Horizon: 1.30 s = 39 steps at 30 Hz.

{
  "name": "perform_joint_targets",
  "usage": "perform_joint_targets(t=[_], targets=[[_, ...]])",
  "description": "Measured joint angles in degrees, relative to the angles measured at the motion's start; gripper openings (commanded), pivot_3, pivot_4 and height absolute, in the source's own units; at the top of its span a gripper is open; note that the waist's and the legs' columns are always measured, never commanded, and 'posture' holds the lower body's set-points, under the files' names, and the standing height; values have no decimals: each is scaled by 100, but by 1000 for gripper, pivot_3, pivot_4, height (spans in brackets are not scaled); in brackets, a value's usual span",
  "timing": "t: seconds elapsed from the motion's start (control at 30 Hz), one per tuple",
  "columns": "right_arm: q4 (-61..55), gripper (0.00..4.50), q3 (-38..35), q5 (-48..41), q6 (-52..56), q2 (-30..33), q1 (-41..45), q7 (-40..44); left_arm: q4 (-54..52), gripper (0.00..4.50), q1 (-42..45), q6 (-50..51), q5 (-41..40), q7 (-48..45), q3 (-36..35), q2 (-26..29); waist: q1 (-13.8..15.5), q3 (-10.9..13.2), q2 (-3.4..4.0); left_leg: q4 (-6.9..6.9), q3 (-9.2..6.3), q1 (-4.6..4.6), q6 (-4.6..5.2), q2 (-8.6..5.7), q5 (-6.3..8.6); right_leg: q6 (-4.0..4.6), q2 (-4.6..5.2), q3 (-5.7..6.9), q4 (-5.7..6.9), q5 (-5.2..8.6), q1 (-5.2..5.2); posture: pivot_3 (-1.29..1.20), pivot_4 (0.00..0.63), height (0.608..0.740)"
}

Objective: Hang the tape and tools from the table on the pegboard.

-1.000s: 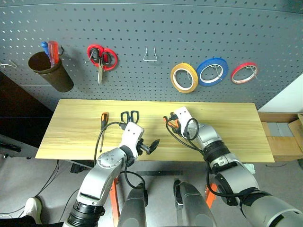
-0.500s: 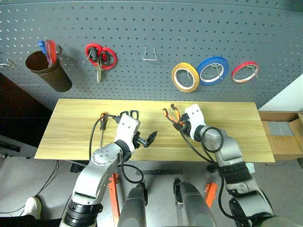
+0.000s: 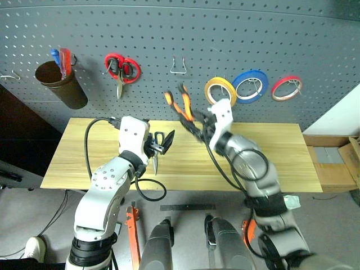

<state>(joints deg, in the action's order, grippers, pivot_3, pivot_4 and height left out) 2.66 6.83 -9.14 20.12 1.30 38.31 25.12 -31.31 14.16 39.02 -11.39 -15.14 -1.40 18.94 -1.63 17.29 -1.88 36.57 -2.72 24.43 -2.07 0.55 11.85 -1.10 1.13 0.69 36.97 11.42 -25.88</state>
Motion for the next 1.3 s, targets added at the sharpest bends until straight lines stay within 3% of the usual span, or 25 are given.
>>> perform_joint_targets(t=[0.23,0.5,0.77,1.3], targets=[[2741,1732,-425,1023,-3193,116,2071,-1544,512,4500,335,-201,136,0,118,-46,72,-5,-9,5,3,5,-2,5,-1,25,-4,-3,-4,-20,2,70,238,740],[4987,1732,-579,1051,-4646,-280,3441,-1967,676,4500,482,-236,142,-35,369,-184,71,-3,-9,1,7,7,-1,15,-1,41,-3,-4,3,-28,-9,81,259,740],[6074,1732,-849,927,-4922,-437,3989,-2012,723,4500,564,-253,140,-63,396,-182,145,-3,-8,6,7,8,0,17,-1,42,3,-6,5,-29,-6,82,254,740],[7139,1732,-1231,824,-3908,-261,4660,-1943,487,4500,415,-78,126,-62,553,-201,194,6,-4,31,-5,7,52,14,-35,59,-1,6,8,-45,7,93,290,740]])
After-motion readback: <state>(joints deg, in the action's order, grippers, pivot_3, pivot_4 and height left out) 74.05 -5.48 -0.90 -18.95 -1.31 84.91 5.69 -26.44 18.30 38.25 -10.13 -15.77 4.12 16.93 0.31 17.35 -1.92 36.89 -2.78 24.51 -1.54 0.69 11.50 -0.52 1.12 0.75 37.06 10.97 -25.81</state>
